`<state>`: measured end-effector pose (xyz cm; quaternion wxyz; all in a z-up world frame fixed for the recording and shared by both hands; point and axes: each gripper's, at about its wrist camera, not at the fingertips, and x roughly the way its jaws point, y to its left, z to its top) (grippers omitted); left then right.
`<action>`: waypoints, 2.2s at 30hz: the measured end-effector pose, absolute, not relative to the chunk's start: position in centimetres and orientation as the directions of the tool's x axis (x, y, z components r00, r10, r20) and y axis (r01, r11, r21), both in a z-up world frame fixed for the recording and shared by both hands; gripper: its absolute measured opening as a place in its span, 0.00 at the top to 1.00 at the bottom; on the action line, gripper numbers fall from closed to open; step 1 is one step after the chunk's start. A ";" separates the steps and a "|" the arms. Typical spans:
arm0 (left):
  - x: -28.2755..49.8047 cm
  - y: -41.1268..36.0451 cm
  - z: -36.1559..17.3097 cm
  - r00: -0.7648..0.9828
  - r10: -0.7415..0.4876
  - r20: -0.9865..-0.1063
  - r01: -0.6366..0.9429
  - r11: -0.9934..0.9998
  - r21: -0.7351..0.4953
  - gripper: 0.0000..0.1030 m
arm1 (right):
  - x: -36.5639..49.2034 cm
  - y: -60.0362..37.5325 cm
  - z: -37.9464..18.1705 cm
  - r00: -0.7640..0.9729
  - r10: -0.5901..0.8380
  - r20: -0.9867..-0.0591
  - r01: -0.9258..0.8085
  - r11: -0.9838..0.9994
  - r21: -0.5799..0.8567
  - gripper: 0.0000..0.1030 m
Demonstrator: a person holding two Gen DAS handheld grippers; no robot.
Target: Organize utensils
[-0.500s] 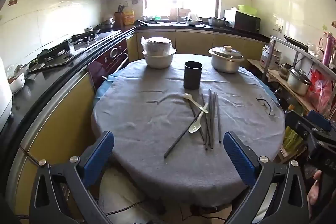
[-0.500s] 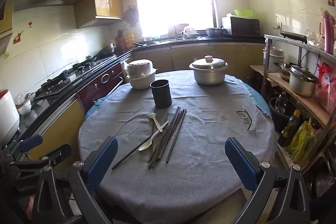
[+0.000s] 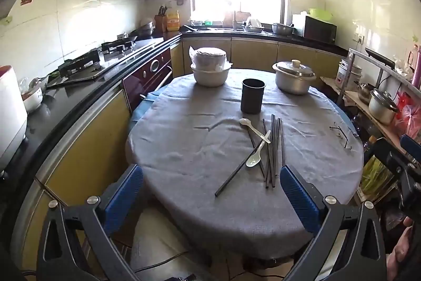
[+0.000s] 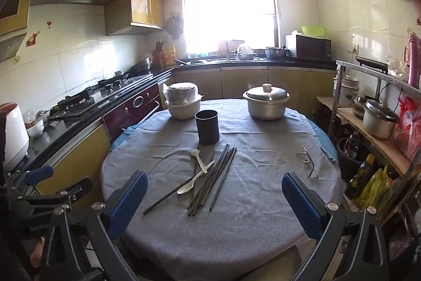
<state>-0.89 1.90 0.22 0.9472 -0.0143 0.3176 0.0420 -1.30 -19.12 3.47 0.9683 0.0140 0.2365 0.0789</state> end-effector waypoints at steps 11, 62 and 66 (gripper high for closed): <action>-0.8 1.1 0.2 0.786 0.089 -0.612 -0.089 0.996 0.031 0.00 | -1.6 -19.4 3.4 0.875 0.163 -0.455 -0.148 0.987 0.070 0.00; -1.1 1.5 0.7 0.817 0.109 -0.566 -0.114 0.993 0.027 0.00 | -1.4 -19.4 3.3 0.879 0.184 -0.440 -0.166 0.983 0.078 0.00; -0.6 1.3 0.3 0.812 0.119 -0.572 -0.119 0.992 0.039 0.00 | -1.0 -19.6 3.0 0.878 0.186 -0.442 -0.169 0.982 0.078 0.00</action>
